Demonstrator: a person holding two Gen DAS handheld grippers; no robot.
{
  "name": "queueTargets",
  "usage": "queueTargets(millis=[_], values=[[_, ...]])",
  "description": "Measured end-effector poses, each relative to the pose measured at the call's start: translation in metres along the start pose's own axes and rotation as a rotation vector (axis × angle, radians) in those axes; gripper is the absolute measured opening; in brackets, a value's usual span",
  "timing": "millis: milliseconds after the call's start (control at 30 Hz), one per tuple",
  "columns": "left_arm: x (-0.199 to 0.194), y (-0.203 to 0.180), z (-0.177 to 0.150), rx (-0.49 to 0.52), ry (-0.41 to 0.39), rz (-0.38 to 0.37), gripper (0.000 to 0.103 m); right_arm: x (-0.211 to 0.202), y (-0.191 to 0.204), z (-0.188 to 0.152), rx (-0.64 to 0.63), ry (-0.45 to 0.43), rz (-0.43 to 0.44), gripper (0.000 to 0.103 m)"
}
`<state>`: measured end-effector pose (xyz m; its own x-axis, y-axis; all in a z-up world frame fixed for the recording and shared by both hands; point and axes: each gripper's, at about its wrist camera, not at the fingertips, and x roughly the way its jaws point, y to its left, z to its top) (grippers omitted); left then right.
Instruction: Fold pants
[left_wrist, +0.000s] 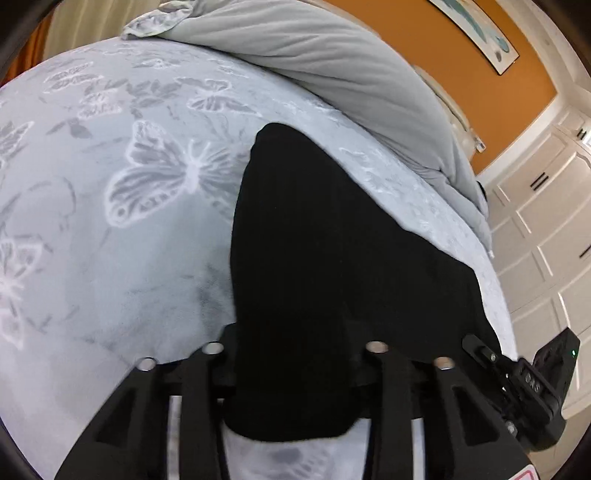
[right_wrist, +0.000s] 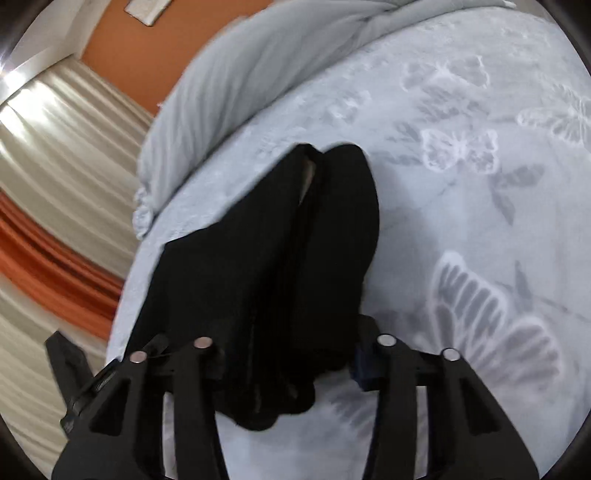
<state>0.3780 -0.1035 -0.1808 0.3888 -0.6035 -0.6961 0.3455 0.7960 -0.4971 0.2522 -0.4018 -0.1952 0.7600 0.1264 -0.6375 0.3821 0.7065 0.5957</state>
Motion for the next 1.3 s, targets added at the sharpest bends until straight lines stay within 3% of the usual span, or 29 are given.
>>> queueTargets(millis=[167, 233, 267, 300, 400, 467, 567, 600, 667, 733, 767, 800, 833, 900, 967, 1067, 1200, 1300], values=[[-0.051, -0.007, -0.011, 0.008, 0.106, -0.078, 0.029, -0.066, 0.006, -0.042, 0.023, 0.065, 0.005, 0.043], [-0.052, -0.004, -0.03, 0.032, 0.156, -0.037, 0.039, -0.069, -0.014, -0.065, 0.061, 0.079, -0.081, 0.056], [-0.047, -0.002, -0.035, 0.044, 0.17, 0.001, 0.042, -0.072, -0.023, -0.075, 0.066, 0.074, -0.173, 0.057], [-0.045, -0.001, -0.041, 0.053, 0.17, 0.035, 0.042, -0.078, -0.028, -0.079, 0.069, 0.053, -0.188, 0.057], [-0.072, -0.001, -0.047, 0.065, 0.077, 0.076, 0.04, -0.134, -0.001, -0.074, 0.014, -0.131, -0.168, 0.056], [-0.104, -0.015, -0.044, 0.127, -0.039, 0.081, 0.041, -0.148, 0.029, -0.076, -0.07, -0.15, -0.107, 0.054], [-0.128, -0.037, -0.054, 0.208, -0.148, 0.112, 0.063, -0.117, 0.053, -0.089, -0.142, -0.061, -0.065, 0.053], [-0.124, -0.042, -0.063, 0.234, -0.156, 0.117, 0.064, -0.101, 0.053, -0.093, -0.17, -0.018, -0.091, 0.051], [-0.101, -0.044, -0.074, 0.28, -0.127, 0.148, 0.065, -0.056, 0.028, -0.101, -0.189, 0.068, -0.263, 0.036], [-0.068, -0.033, -0.08, 0.314, -0.067, 0.26, 0.063, -0.066, 0.015, -0.096, -0.105, 0.025, -0.247, 0.032], [-0.063, -0.025, -0.081, 0.297, -0.053, 0.28, 0.063, -0.074, 0.016, -0.092, -0.076, 0.031, -0.232, 0.032], [-0.067, -0.02, -0.08, 0.274, -0.054, 0.271, 0.063, -0.084, 0.019, -0.091, -0.074, 0.005, -0.224, 0.036], [-0.072, -0.013, -0.076, 0.226, -0.062, 0.246, 0.063, -0.094, 0.022, -0.091, -0.093, -0.033, -0.228, 0.047], [-0.083, -0.004, -0.069, 0.161, -0.083, 0.208, 0.064, -0.094, 0.021, -0.089, -0.134, -0.027, -0.238, 0.062], [-0.092, -0.001, -0.064, 0.122, -0.107, 0.2, 0.064, -0.082, 0.014, -0.092, -0.119, 0.012, -0.219, 0.061], [-0.099, -0.006, -0.065, 0.12, -0.118, 0.222, 0.066, -0.057, 0.018, -0.091, -0.171, 0.046, -0.228, 0.057], [-0.098, -0.012, -0.068, 0.129, -0.096, 0.208, 0.067, -0.055, 0.042, -0.087, -0.251, 0.025, -0.224, 0.015], [-0.098, -0.016, -0.069, 0.139, -0.09, 0.196, 0.067, -0.085, 0.081, -0.076, -0.383, -0.091, -0.225, 0.015]])
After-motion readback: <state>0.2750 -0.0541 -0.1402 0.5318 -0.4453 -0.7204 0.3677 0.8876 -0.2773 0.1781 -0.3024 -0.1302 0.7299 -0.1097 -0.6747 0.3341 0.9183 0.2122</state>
